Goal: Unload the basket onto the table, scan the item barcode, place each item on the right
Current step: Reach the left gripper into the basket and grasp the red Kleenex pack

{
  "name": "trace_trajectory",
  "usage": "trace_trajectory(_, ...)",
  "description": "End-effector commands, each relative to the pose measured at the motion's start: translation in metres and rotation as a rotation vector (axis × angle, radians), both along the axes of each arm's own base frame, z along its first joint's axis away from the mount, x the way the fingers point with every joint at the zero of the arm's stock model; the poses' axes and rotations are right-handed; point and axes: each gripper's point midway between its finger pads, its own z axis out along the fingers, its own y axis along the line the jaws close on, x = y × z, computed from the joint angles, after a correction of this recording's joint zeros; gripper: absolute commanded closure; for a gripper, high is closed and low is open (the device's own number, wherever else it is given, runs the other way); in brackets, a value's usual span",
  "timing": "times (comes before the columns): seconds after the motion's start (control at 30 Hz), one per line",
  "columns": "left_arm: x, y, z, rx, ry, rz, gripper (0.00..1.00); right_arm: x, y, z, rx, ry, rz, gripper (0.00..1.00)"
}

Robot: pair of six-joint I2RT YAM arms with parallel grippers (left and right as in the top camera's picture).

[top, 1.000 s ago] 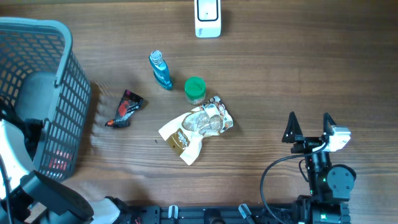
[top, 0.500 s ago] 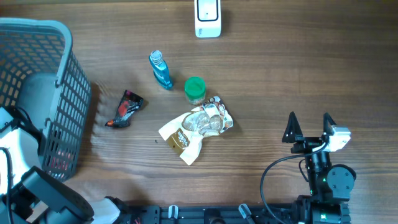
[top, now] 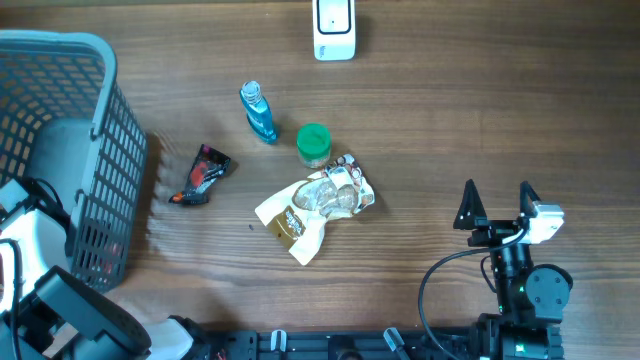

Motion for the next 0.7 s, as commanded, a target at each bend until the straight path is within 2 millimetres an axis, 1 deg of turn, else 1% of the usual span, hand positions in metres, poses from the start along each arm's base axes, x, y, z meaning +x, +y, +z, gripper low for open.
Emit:
trace_trajectory(0.0, -0.001, -0.004, -0.001, -0.015, -0.007, -0.001, 0.32, 0.0, 0.002, 0.002, -0.006, -0.008, 0.009, 0.0)
trace_trajectory(0.03, 0.0, -0.003, 0.0, -0.012, -0.01, -0.001, 0.33, 0.0, 0.002, 0.002, -0.006, -0.008, 0.009, 0.0)
trace_trajectory(0.1, 0.005, 0.002, 0.008, -0.001, -0.022, -0.001, 0.39, 0.0, 0.001, 0.002, -0.006, -0.008, 0.008, 0.0)
trace_trajectory(0.13, 0.011, 0.007, 0.019, 0.009, -0.032, -0.001, 0.43, 0.0, 0.002, 0.002, -0.006, -0.008, 0.009, 0.0)
trace_trajectory(0.23, 0.029, 0.026, 0.067, 0.054, -0.078, -0.001, 0.42, 0.0, 0.002, 0.002, -0.006, -0.008, 0.009, 0.0)
trace_trajectory(0.33, 0.043, 0.039, 0.12, 0.105, -0.13, -0.002, 0.41, 0.0, 0.002, 0.002, -0.006, -0.008, 0.009, 0.0)
trace_trajectory(0.37, 0.047, 0.042, 0.138, 0.12, -0.151, -0.003, 0.41, 0.0, 0.002, 0.002, -0.006, -0.008, 0.009, 0.0)
trace_trajectory(0.4, 0.052, 0.044, 0.166, 0.137, -0.185, -0.006, 0.42, 0.0, 0.001, 0.002, -0.006, -0.008, 0.008, 0.0)
trace_trajectory(0.43, 0.055, 0.043, 0.187, 0.146, -0.218, -0.01, 0.42, 0.0, 0.001, 0.002, -0.005, -0.008, 0.008, 0.0)
trace_trajectory(0.47, 0.06, 0.04, 0.212, 0.154, -0.268, -0.018, 0.42, 0.0, 0.002, 0.002, -0.006, -0.008, 0.009, 0.0)
trace_trajectory(0.53, 0.07, 0.032, 0.251, 0.159, -0.376, -0.041, 0.43, 0.0, 0.001, 0.002, -0.006, -0.008, 0.008, 0.0)
trace_trajectory(0.6, 0.085, 0.013, 0.298, 0.142, -0.547, -0.096, 0.45, 0.0, 0.002, 0.002, -0.006, -0.008, 0.009, 0.0)
trace_trajectory(0.63, 0.09, 0.002, 0.315, 0.121, -0.616, -0.125, 0.46, 0.0, 0.002, 0.002, -0.006, -0.008, 0.009, 0.0)
trace_trajectory(0.67, 0.095, -0.016, 0.335, 0.078, -0.701, -0.167, 0.46, 0.0, 0.001, 0.002, -0.006, -0.008, 0.008, 0.0)
